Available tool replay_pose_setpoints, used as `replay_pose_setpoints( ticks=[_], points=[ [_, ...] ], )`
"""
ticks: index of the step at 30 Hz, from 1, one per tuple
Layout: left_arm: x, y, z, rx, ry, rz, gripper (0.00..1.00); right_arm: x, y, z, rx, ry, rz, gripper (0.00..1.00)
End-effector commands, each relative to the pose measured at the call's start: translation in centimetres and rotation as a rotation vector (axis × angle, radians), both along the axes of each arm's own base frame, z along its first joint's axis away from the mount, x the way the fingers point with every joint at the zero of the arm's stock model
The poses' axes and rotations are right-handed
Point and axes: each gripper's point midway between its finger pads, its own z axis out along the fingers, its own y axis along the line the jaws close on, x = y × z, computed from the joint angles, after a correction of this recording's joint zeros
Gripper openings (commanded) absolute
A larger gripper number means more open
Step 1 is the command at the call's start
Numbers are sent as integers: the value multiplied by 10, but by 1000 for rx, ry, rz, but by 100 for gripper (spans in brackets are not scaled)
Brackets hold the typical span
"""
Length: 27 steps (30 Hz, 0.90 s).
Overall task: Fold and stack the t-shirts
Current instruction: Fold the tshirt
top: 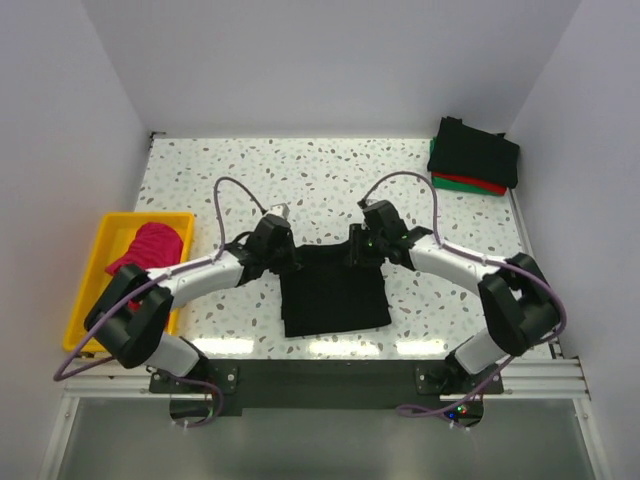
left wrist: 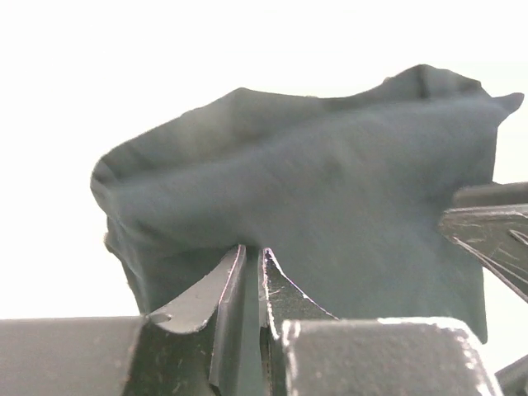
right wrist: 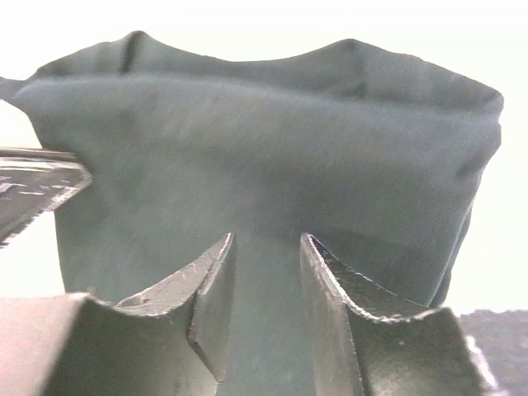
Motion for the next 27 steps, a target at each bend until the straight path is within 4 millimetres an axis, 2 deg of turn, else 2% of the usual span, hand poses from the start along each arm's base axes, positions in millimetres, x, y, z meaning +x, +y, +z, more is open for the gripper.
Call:
replay_pose_setpoints(
  ticks=[1,2,4,6,8,12,16,19,21,23,24,25,27],
  points=[
    [36,11,3,37,-61,45,16,35,1,-3,-2,-40,-24,39],
    [44,13,3,33,-66,56,15,44,2,-1,8,-41,-28,38],
    [57,28,-8,34,-40,98,14,58,-11,-15,8,-6,-64,35],
    [68,36,-15,12,-26,118,14,73,-20,-18,45,4,-94,35],
    [76,37,-18,-6,-31,128,14,79,-23,-26,71,42,-108,35],
    [76,32,-37,-21,28,106,13,84,-16,-32,172,101,-112,35],
    [74,32,-45,-27,50,107,13,83,-16,-40,226,156,-131,34],
    [77,35,-42,-26,51,115,13,86,-32,-39,247,156,-180,34],
    [82,36,-33,-29,39,118,13,87,-53,-38,254,156,-234,36],
    [81,38,-29,-13,53,118,14,84,-67,-27,269,132,-268,37],
    [84,40,-24,-8,43,124,16,85,-77,-23,267,118,-289,41],
    [85,40,-22,-4,40,119,17,85,-82,-9,267,76,-294,44],
    [90,40,-11,-1,25,116,22,76,-91,-7,222,71,-314,48]
  ],
)
